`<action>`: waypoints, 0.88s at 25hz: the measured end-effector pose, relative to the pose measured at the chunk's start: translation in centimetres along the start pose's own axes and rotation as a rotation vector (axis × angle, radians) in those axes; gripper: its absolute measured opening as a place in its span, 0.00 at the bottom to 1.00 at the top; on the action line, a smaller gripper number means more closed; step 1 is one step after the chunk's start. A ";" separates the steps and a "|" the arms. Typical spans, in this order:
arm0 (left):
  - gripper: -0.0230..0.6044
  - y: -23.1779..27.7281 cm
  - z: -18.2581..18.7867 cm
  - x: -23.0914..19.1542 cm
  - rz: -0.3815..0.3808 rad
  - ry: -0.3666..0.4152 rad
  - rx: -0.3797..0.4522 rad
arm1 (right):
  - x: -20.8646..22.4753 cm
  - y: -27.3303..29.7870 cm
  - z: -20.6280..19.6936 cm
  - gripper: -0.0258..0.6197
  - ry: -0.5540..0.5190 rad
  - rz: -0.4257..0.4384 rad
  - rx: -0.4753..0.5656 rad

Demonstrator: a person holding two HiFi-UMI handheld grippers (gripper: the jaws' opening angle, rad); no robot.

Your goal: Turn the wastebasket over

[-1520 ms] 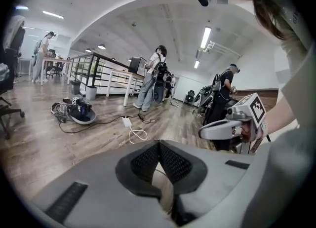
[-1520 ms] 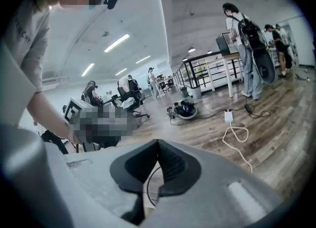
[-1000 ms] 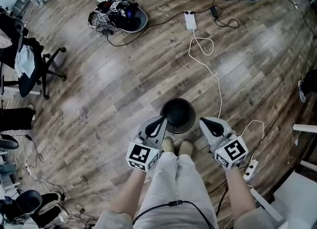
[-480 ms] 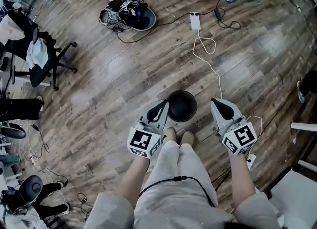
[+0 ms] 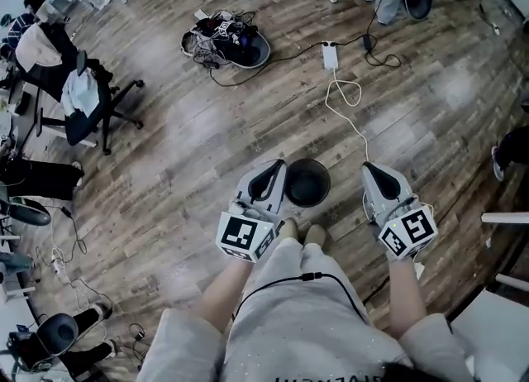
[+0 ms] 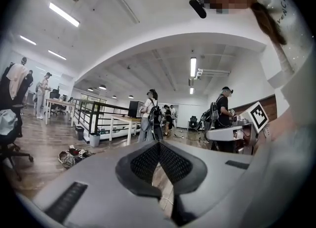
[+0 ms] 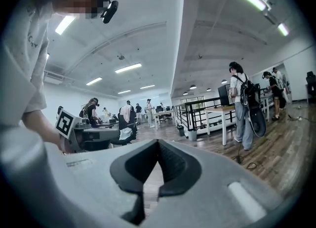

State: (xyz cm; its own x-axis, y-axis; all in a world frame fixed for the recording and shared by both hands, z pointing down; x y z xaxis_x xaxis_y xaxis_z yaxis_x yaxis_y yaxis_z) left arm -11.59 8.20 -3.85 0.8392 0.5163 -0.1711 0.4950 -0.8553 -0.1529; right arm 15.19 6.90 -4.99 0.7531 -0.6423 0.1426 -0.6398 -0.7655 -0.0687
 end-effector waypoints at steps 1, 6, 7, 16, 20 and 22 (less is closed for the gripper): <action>0.03 -0.3 0.7 0.3 -0.007 0.008 0.006 | -0.5 -0.2 0.6 0.04 -0.003 -0.001 0.008; 0.03 -1.3 4.2 2.1 -0.054 0.033 0.053 | -2.6 -1.9 3.6 0.04 -0.023 -0.002 0.049; 0.03 -1.4 5.0 2.4 -0.058 0.038 0.067 | -2.9 -2.2 4.3 0.04 -0.028 -0.002 0.057; 0.03 -2.4 9.7 3.9 -0.056 0.081 0.133 | -5.0 -3.5 8.8 0.04 -0.066 0.005 0.129; 0.03 -3.4 9.9 3.6 -0.050 0.077 0.139 | -6.1 -3.3 9.4 0.04 -0.074 0.014 0.156; 0.03 -3.7 9.8 3.3 -0.041 0.071 0.134 | -6.2 -3.1 9.3 0.04 -0.068 0.011 0.162</action>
State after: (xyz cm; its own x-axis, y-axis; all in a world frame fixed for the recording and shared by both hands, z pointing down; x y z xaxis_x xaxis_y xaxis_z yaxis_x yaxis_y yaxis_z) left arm -12.84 13.49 -13.37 0.8353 0.5418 -0.0937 0.4982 -0.8179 -0.2879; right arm 13.91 12.91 -14.86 0.7581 -0.6479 0.0746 -0.6193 -0.7510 -0.2290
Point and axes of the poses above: the fingertips, and each gripper's own axes: y forward along the fingers, x to its right, z out of its top, the point moved 9 cm from there along -y, backward along the fingers, and after that the axes turned 14 degrees about x, right-handed, at the moved point
